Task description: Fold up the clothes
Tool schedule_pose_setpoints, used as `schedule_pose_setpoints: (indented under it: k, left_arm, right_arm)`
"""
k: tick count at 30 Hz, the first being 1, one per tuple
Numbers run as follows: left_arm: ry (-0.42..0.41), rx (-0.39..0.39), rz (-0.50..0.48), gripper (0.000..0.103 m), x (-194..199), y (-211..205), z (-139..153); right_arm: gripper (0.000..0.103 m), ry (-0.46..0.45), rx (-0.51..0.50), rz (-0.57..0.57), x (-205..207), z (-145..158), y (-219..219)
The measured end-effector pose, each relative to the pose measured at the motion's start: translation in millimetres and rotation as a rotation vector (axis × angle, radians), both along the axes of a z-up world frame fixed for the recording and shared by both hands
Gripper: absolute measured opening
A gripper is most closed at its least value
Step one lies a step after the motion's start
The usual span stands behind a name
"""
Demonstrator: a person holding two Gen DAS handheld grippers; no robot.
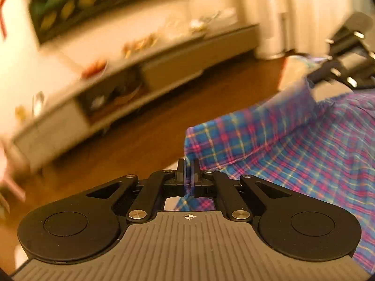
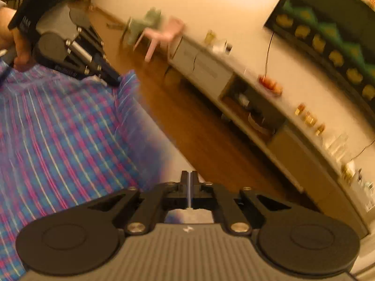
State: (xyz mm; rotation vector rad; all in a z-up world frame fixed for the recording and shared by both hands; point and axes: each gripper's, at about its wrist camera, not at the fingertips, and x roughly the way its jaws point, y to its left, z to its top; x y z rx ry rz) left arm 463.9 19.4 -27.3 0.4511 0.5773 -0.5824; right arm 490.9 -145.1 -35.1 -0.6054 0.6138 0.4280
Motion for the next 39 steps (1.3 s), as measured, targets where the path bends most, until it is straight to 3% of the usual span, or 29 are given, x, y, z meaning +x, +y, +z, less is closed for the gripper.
schedule_pose_setpoints:
  k: [1,3,6,8,10,11,14,16,17,18,20,21,22,23,24,25,28,31,33,34,35,36,39]
  left_arm:
    - [0.019,0.004,0.024,0.001,6,-2,-4]
    - [0.041,0.028,0.056,0.002,6,-5,-14]
    - [0.074,0.031,0.058,0.011,2,-4,-25]
    - [0.093,0.037,0.060,0.027,4,-6,-30]
    - [0.090,0.048,0.075,0.029,2,-12,-33]
    - [0.087,0.062,0.088,0.028,1,-15,-37]
    - [0.030,0.153,0.159,0.015,10,-24,-49]
    - [-0.014,0.227,0.222,0.005,19,-29,-54]
    - [-0.011,0.247,0.268,0.005,23,-27,-55]
    - [-0.004,0.233,0.305,0.005,24,-22,-50]
    - [0.013,0.115,0.316,0.008,10,5,-22]
    - [0.021,0.051,0.311,0.008,-5,21,-5]
    - [0.043,-0.016,0.290,0.021,-26,36,10]
    - [0.078,-0.069,0.252,0.035,-52,50,22]
    - [0.116,-0.100,0.213,0.040,-77,62,29]
    - [0.154,-0.112,0.178,0.042,-102,72,31]
    - [0.250,-0.041,0.122,0.043,-169,94,16]
    - [0.282,0.033,0.137,0.040,-197,102,-10]
    - [0.259,0.044,0.181,0.047,-192,107,-18]
    - [0.252,0.048,0.212,0.044,-186,109,-20]
    - [0.240,0.060,0.249,0.035,-176,109,-20]
    - [0.210,0.086,0.277,0.033,-167,107,-20]
    - [0.085,0.223,0.316,0.034,-142,96,-28]
  right_arm:
    - [0.024,0.013,-0.004,0.011,0,-5,2]
    - [0.066,0.008,0.021,0.057,-21,-8,7]
    - [0.076,0.014,0.069,0.069,-45,-18,6]
    - [0.080,0.030,0.049,0.057,-37,-40,8]
    - [0.077,0.013,-0.005,0.001,-20,-54,10]
    - [0.070,0.015,-0.002,-0.035,-12,-57,8]
    - [0.023,0.076,0.022,-0.192,16,-71,-3]
    - [0.023,0.094,0.028,-0.290,25,-75,-12]
    - [0.023,0.087,0.001,-0.321,22,-76,-14]
    - [0.024,0.076,-0.053,-0.344,16,-78,-14]
    - [0.024,0.056,-0.129,-0.392,0,-74,-17]
    - [0.026,0.040,-0.103,-0.412,-16,-63,-20]
    - [0.029,0.036,-0.028,-0.415,-37,-49,-26]
    - [0.037,0.048,0.062,-0.406,-61,-35,-32]
    - [0.048,0.069,0.140,-0.401,-88,-22,-39]
    - [0.052,0.105,0.209,-0.396,-118,-13,-47]
    - [0.056,0.251,0.321,-0.385,-189,-13,-66]
    - [0.056,0.342,0.358,-0.415,-238,-33,-86]
    - [0.053,0.365,0.340,-0.467,-251,-50,-95]
    - [0.054,0.369,0.331,-0.494,-254,-58,-99]
    - [0.056,0.335,0.332,-0.513,-249,-60,-106]
    - [0.061,0.315,0.336,-0.533,-244,-61,-111]
    - [0.061,0.252,0.340,-0.601,-220,-59,-124]
